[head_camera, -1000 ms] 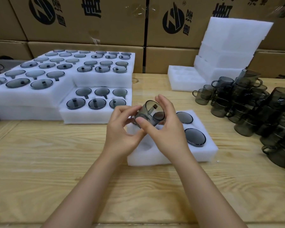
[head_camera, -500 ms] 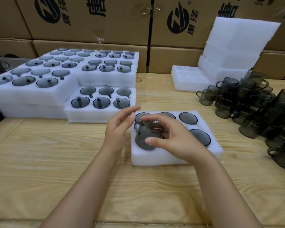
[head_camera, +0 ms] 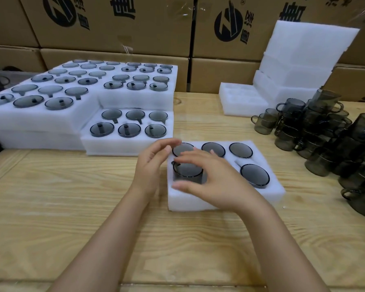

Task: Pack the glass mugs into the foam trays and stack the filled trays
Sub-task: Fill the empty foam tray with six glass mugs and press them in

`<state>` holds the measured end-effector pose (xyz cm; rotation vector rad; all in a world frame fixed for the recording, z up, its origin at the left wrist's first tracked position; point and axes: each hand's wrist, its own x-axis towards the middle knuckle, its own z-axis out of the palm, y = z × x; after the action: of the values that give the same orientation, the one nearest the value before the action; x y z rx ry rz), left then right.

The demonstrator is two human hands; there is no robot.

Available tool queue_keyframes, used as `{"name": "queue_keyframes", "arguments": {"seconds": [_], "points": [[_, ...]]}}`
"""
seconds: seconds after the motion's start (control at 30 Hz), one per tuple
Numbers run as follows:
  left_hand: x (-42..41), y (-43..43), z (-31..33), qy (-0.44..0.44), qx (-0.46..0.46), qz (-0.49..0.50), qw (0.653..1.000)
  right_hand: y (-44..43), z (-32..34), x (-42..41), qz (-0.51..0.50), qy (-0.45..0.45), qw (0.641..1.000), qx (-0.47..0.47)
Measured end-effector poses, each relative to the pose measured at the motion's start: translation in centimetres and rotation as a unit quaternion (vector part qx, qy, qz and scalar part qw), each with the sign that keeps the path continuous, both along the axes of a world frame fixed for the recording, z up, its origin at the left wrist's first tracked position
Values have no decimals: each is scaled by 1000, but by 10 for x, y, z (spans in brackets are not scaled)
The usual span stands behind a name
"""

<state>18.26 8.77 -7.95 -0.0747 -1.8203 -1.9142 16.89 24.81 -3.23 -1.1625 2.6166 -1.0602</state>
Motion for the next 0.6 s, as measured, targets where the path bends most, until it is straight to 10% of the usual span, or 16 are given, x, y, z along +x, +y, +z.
{"name": "queue_keyframes", "arguments": {"seconds": [0.3, 0.6], "points": [[5, 8, -4, -56, -131, -58, 988, -23, -22, 3, -66, 132, 958, 246], [3, 8, -7, -72, -86, -46, 993, -18, -24, -2, -55, 116, 966, 225]]}}
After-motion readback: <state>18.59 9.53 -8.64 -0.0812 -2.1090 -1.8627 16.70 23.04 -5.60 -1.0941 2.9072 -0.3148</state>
